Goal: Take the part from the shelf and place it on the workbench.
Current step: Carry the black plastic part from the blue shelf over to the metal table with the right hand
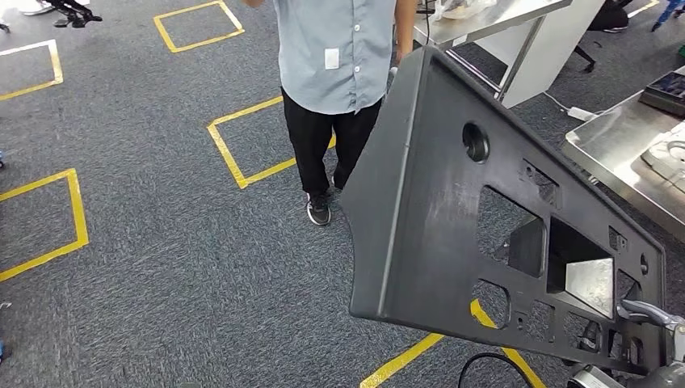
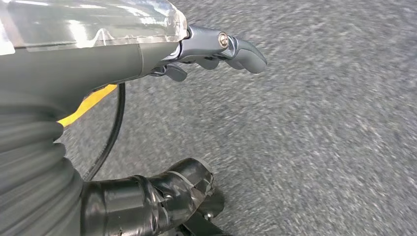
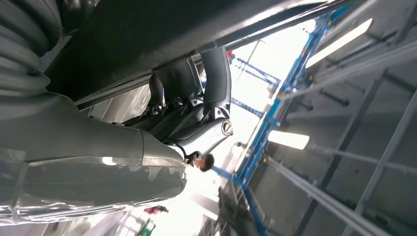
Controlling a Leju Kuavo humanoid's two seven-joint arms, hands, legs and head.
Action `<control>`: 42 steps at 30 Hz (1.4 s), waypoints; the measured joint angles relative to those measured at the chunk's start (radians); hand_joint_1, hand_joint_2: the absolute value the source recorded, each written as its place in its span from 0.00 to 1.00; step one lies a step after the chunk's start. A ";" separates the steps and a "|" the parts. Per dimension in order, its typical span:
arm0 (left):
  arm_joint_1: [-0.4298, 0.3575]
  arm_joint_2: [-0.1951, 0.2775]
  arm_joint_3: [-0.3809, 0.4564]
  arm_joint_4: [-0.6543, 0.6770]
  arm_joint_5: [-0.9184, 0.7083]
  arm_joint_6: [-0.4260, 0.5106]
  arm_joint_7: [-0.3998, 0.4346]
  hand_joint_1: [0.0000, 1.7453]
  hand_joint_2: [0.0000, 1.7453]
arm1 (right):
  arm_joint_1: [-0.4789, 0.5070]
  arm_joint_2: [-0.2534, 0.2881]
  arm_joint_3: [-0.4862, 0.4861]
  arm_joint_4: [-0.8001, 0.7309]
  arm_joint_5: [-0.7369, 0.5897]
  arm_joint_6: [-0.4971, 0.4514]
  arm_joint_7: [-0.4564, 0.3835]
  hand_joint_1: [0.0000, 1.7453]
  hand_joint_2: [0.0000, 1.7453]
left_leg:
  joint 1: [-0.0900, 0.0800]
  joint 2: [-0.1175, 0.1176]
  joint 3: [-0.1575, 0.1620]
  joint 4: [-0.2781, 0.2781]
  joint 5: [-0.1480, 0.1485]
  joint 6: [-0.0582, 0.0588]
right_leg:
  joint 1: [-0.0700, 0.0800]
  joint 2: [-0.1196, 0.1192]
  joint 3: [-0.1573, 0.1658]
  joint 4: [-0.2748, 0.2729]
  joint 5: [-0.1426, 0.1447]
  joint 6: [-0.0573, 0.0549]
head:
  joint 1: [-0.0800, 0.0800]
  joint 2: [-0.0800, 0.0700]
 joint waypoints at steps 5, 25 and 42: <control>-0.002 0.000 0.000 0.000 0.000 0.000 -0.001 0.00 1.00 | 0.000 -0.002 0.000 0.000 0.001 0.000 0.003 1.00 1.00 | 0.004 -0.068 0.064 -0.169 0.063 0.011 | -0.005 0.057 -0.024 0.026 -0.005 0.033 | 0.000 0.000; -0.005 -0.002 0.000 0.000 0.002 -0.005 -0.013 0.00 1.00 | -0.002 -0.015 0.001 0.004 0.006 0.000 0.014 1.00 1.00 | -0.009 0.038 0.050 -0.080 -0.017 0.008 | 0.006 -0.077 0.004 -0.014 0.001 0.000 | 0.000 0.000; 0.001 0.001 0.001 0.000 0.003 -0.009 -0.016 0.00 1.00 | -0.002 -0.023 0.004 0.009 0.011 0.000 0.024 1.00 1.00 | 0.000 0.006 0.066 -0.176 0.066 0.046 | -0.001 -0.047 -0.116 0.214 -0.111 0.059 | 0.001 0.000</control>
